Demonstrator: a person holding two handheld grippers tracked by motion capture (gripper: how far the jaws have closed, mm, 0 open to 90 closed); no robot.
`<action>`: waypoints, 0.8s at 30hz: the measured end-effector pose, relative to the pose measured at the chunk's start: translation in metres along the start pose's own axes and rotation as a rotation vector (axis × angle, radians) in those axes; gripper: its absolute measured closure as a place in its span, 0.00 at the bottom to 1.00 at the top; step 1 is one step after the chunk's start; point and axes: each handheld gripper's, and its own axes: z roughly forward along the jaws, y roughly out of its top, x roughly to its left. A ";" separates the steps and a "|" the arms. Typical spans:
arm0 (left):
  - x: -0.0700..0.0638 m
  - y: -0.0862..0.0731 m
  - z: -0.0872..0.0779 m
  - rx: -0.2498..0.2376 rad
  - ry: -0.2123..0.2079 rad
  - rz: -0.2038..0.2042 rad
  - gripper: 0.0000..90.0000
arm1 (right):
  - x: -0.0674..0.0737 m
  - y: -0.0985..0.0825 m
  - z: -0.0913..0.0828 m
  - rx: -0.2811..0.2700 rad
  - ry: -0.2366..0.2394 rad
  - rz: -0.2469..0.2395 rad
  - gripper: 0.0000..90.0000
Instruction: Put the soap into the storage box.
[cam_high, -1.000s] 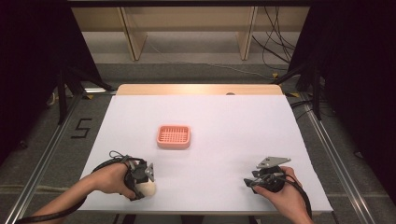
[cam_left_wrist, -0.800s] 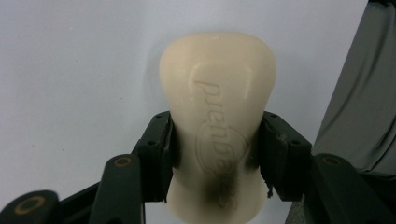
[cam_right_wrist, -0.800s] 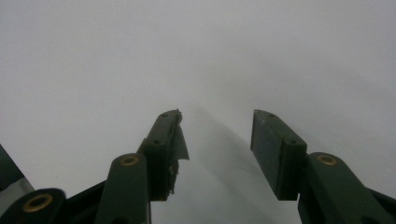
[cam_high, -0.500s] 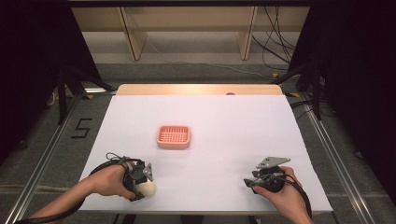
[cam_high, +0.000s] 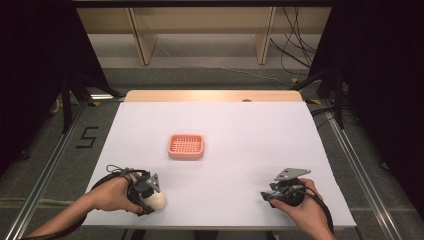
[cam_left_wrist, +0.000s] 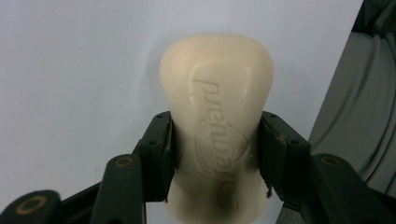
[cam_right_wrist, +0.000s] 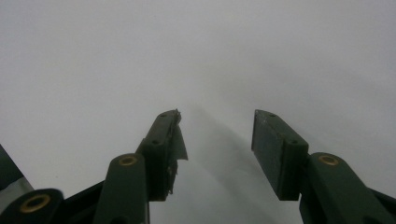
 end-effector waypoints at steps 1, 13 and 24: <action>0.000 -0.001 0.000 -0.007 0.004 -0.008 0.55 | 0.000 0.000 0.000 -0.002 -0.001 0.000 0.58; -0.001 -0.012 -0.004 -0.083 0.030 -0.105 0.55 | -0.001 0.001 0.000 -0.001 0.000 -0.016 0.57; -0.002 -0.020 -0.010 -0.183 0.052 -0.173 0.55 | 0.000 0.001 -0.002 0.011 0.002 0.005 0.57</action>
